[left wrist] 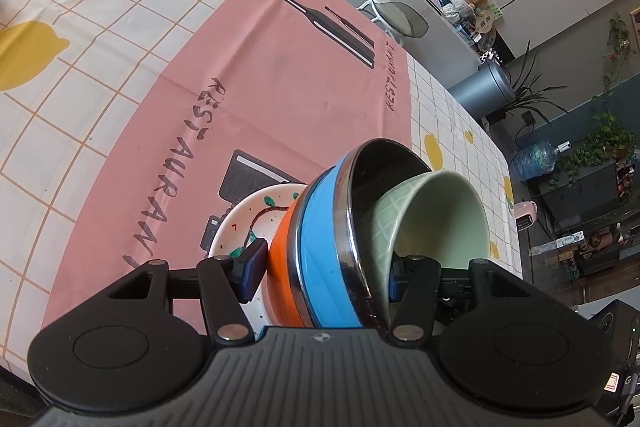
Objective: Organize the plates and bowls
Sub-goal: 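Lift the bowl stack with both grippers and carry it over the plate stack, then lower the bowl stack onto the plate stack and open both grippers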
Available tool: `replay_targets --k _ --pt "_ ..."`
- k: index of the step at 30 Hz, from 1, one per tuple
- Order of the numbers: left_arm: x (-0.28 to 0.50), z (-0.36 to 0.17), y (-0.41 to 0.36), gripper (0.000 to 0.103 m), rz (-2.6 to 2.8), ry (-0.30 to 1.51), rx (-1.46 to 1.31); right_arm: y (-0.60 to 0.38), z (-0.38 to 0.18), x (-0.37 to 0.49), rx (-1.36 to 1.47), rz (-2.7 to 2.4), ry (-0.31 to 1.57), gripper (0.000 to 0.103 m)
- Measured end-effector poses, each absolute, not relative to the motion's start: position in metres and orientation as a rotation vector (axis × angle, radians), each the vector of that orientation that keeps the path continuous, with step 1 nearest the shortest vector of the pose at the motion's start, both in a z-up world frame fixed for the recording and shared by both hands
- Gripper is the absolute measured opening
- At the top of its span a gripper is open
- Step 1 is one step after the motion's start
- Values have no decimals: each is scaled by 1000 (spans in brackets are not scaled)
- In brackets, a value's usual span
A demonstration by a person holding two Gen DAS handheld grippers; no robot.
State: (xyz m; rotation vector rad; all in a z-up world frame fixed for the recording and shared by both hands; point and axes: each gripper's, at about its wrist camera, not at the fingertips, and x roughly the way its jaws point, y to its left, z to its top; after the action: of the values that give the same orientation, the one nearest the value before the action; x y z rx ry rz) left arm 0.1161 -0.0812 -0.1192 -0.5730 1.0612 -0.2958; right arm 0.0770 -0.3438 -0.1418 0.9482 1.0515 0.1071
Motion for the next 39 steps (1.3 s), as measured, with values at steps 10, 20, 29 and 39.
replay_targets --k 10,20,29,39 --pt "110 -119 -86 59 -295 1042 -527 -346 -147 74 949 136 1042 52" --pt "109 -111 -87 67 -289 1006 -508 -346 -143 76 937 146 1027 62" --pt "103 -94 -84 74 -275 962 -468 -344 -113 75 817 119 968 72" --pt "67 -30 -85 82 -297 738 -257 -318 -52 56 516 104 822 81"
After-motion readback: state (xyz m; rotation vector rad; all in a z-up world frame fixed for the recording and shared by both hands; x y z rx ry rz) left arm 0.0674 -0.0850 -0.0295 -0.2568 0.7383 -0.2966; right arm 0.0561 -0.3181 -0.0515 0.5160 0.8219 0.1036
